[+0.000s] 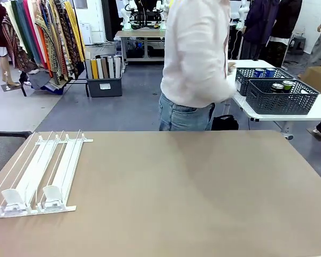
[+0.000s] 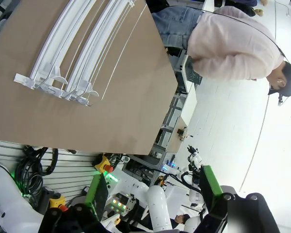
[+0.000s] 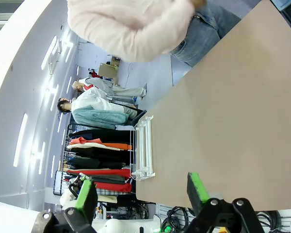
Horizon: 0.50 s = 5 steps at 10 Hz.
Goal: Retrieve and store the cans from the dispenser.
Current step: Pick up one can from the Automatic Can Dispenser and place it in the middle of the table.
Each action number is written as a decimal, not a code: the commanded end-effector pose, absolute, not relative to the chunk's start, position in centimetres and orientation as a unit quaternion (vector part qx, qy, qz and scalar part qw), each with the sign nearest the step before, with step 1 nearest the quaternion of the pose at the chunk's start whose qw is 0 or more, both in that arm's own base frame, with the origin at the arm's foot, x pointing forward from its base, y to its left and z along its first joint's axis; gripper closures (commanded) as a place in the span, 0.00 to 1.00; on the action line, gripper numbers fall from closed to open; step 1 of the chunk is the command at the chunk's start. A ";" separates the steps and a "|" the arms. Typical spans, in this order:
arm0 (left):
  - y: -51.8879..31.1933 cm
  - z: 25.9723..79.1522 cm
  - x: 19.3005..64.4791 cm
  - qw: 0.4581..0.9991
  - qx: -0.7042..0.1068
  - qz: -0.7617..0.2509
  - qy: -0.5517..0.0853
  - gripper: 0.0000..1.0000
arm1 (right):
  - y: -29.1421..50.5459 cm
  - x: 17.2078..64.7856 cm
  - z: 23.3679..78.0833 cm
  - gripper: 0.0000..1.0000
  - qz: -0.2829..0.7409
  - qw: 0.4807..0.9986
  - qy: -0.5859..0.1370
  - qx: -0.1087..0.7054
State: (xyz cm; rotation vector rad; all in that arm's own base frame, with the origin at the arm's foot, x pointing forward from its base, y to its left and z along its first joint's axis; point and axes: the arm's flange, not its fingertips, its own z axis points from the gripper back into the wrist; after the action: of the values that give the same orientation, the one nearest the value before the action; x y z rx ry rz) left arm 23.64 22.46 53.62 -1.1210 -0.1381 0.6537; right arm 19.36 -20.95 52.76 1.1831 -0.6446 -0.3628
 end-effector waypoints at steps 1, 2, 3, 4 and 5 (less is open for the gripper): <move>22.4 53.7 23.4 0.792 -0.526 0.304 -0.061 0.00 | -21.0 19.6 53.1 0.00 -0.156 0.757 -0.311 0.552; 22.4 53.7 23.4 0.792 -0.526 0.304 -0.061 0.00 | -21.0 19.6 53.1 0.00 -0.156 0.757 -0.311 0.552; 22.4 53.7 23.4 0.792 -0.526 0.304 -0.061 0.00 | -21.0 19.6 53.1 0.00 -0.156 0.757 -0.311 0.552; 22.4 53.7 23.4 0.792 -0.526 0.304 -0.061 0.00 | -21.0 19.6 53.1 0.00 -0.156 0.757 -0.311 0.552; 22.4 53.7 23.4 0.792 -0.526 0.304 -0.061 0.00 | -21.0 19.6 53.1 0.00 -0.156 0.757 -0.311 0.552</move>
State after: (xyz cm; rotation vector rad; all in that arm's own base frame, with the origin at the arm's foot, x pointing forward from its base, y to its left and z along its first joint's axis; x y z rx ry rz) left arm 23.64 22.46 53.62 -1.1211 -0.1381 0.6537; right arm 19.36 -20.95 52.76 1.1831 -0.6446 -0.3628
